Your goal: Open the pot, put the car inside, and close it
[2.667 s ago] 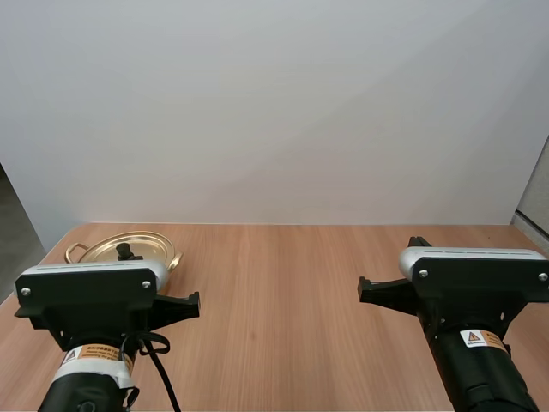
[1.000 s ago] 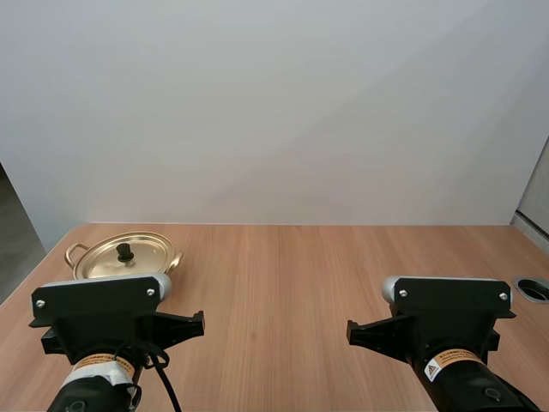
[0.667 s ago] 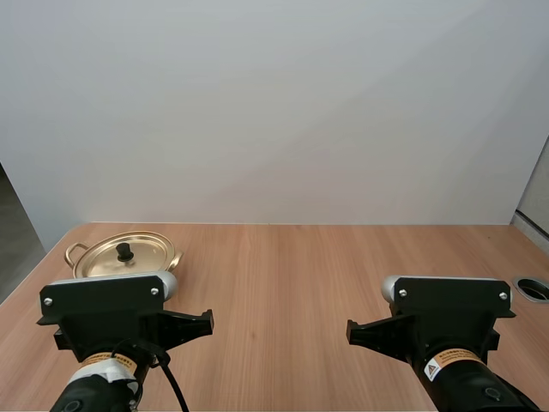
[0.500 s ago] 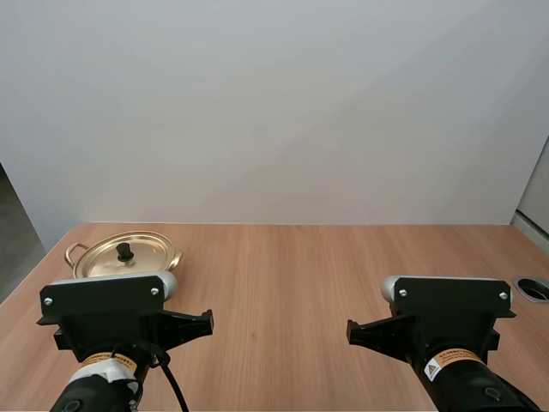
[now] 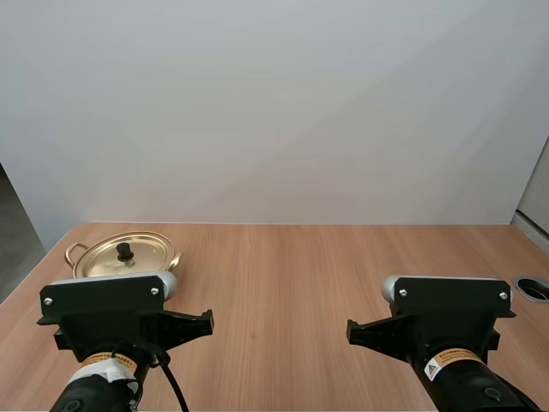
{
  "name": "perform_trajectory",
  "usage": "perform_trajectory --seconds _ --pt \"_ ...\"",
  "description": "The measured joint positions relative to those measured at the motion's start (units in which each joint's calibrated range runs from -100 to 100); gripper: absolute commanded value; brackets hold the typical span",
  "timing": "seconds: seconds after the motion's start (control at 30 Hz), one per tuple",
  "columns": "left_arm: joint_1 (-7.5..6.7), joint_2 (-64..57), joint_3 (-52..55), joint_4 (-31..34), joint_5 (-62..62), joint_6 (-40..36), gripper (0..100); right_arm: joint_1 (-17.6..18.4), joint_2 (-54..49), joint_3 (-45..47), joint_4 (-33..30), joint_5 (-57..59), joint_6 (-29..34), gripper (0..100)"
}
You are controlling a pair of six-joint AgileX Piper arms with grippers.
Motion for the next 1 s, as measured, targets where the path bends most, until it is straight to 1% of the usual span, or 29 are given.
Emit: perform_trajectory --seconds 0.3,0.5,1.0 --pt "0.00 0.0 0.0 0.0 0.4 0.0 0 0.0 0.0 0.0 0.0 0.0 0.0 0" --pt "0.00 0.0 0.0 0.0 0.7 0.3 0 0.0 0.0 0.0 2.6 0.0 0.0 0" --pt "0.00 0.0 0.0 0.0 0.5 0.5 0 0.0 0.0 0.0 2.6 0.6 0.0 0"
